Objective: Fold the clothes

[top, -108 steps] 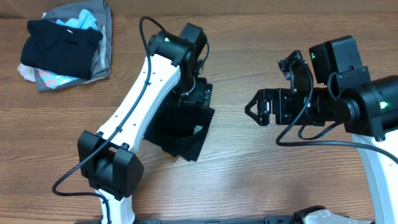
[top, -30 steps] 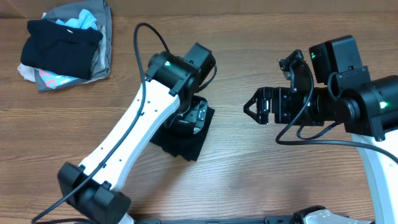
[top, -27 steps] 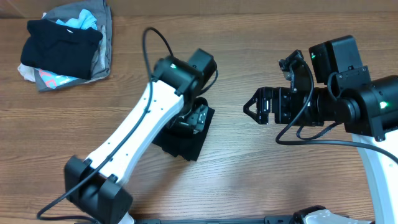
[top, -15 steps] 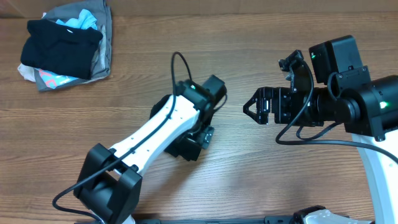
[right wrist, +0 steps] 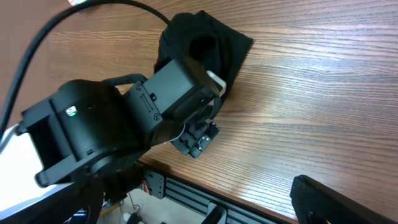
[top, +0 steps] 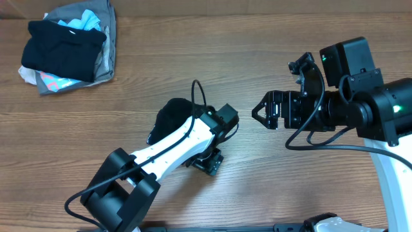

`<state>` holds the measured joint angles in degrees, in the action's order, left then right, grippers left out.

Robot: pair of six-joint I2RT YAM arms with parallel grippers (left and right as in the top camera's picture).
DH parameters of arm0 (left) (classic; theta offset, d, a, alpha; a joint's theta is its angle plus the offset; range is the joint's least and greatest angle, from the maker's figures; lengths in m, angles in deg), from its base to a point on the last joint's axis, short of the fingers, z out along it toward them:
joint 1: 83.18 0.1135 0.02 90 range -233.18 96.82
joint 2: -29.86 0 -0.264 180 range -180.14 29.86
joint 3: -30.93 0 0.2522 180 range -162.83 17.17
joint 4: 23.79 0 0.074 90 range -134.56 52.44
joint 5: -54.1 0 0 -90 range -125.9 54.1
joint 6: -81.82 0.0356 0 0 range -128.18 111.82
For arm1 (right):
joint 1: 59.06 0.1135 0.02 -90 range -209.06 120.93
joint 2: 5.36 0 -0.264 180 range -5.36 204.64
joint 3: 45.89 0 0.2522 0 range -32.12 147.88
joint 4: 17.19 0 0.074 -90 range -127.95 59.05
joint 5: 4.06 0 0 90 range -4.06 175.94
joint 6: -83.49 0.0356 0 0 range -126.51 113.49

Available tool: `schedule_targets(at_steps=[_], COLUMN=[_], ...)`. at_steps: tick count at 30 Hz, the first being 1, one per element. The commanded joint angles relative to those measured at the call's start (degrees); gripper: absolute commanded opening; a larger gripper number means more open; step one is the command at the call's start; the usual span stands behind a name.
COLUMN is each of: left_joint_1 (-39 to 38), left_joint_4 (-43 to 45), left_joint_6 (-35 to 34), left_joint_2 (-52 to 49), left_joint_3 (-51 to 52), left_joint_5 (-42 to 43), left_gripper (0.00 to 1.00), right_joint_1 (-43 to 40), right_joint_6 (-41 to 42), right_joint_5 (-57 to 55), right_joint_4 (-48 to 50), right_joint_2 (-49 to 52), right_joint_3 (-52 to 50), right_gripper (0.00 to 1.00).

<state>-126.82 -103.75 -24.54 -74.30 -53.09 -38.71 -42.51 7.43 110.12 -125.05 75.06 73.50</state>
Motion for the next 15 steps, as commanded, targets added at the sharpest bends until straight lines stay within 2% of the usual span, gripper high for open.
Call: schedule_targets(at_steps=[1, 4, 7, 10, 14, 15], left_joint_1=[-0.3, -0.7, -1.9, -3.4, -5.1, -5.2], left_joint_4=[0.3, 1.3, 3.6, 6.8, 11.1, 12.0], left_joint_6=[-0.4, -0.5, -0.7, -3.2, -3.9, -4.7], left_joint_2=[-0.1, -0.1, -0.1, -0.1, -0.1, -0.1], left_joint_3=[0.7, 0.6, 0.6, 0.7, 0.7, 0.7], left_joint_5=[4.7, 8.1, 11.7, 11.9, 11.9, 11.8], left_gripper=[0.80, 0.73, 0.57, 0.45, 0.43, 0.51], right_joint_1=[0.2, 0.2, 0.2, 0.2, 0.2, 0.2], right_joint_6=[0.3, 1.0, 1.1, 1.1, 1.1, 1.1], right_joint_5=[0.5, 0.5, 0.5, 0.5, 0.5, 0.5], right_joint_4=[0.1, 0.2, 0.3, 0.3, 0.0, -0.2], right_joint_2=[0.0, 0.0, 0.0, 0.0, 0.0, 0.0], right_joint_3=[0.1, 0.1, 0.1, 0.1, 0.1, 0.1], right_gripper=[1.00, 1.00, 1.00, 1.00, 1.00, 1.00])
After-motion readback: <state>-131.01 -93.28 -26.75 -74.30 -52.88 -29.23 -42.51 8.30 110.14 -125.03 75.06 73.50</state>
